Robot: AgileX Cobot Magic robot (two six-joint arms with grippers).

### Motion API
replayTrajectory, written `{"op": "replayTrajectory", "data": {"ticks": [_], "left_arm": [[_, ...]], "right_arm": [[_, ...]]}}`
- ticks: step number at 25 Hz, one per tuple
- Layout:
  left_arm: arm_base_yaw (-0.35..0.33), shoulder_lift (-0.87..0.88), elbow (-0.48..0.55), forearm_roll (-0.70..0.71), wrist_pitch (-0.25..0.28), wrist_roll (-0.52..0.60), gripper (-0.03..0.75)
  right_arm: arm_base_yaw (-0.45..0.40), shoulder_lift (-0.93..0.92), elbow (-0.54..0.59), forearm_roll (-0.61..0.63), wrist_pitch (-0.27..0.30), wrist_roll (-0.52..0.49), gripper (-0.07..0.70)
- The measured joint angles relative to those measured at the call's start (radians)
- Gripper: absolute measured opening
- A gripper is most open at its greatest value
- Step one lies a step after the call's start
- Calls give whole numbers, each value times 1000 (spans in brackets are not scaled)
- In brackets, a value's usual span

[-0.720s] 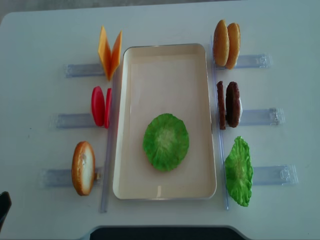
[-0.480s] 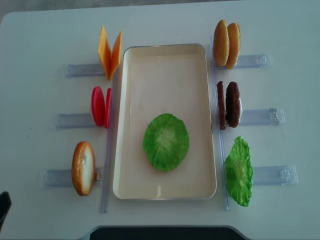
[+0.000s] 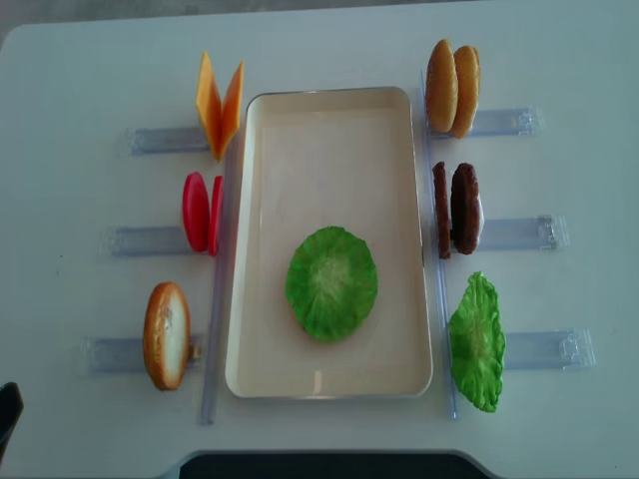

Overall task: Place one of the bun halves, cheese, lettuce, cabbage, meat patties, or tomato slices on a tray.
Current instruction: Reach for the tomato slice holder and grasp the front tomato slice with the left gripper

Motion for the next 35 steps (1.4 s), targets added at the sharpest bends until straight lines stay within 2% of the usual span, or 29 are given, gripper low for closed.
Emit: {"op": "replayTrajectory", "data": {"ticks": [9, 14, 18, 22, 25, 31, 35], "left_arm": [[0, 0, -7, 8, 2, 0, 283], [0, 68, -33, 16, 6, -42, 333], [0, 216, -35, 16, -13, -69, 353], [0, 430, -74, 16, -94, -84, 356], [0, 592, -136, 16, -140, -86, 356], [0, 941, -303, 16, -183, -89, 356], [0, 1127, -403, 16, -230, -89, 356]], "right_arm": [[0, 0, 0, 0, 0, 0, 405], [0, 0, 0, 0, 0, -1, 405], [0, 0, 0, 1, -2, -1, 405], [0, 0, 0, 1, -2, -1, 405], [0, 0, 0, 1, -2, -1, 405], [0, 0, 0, 1, -2, -1, 405], [0, 0, 0, 1, -3, -1, 405]]}}
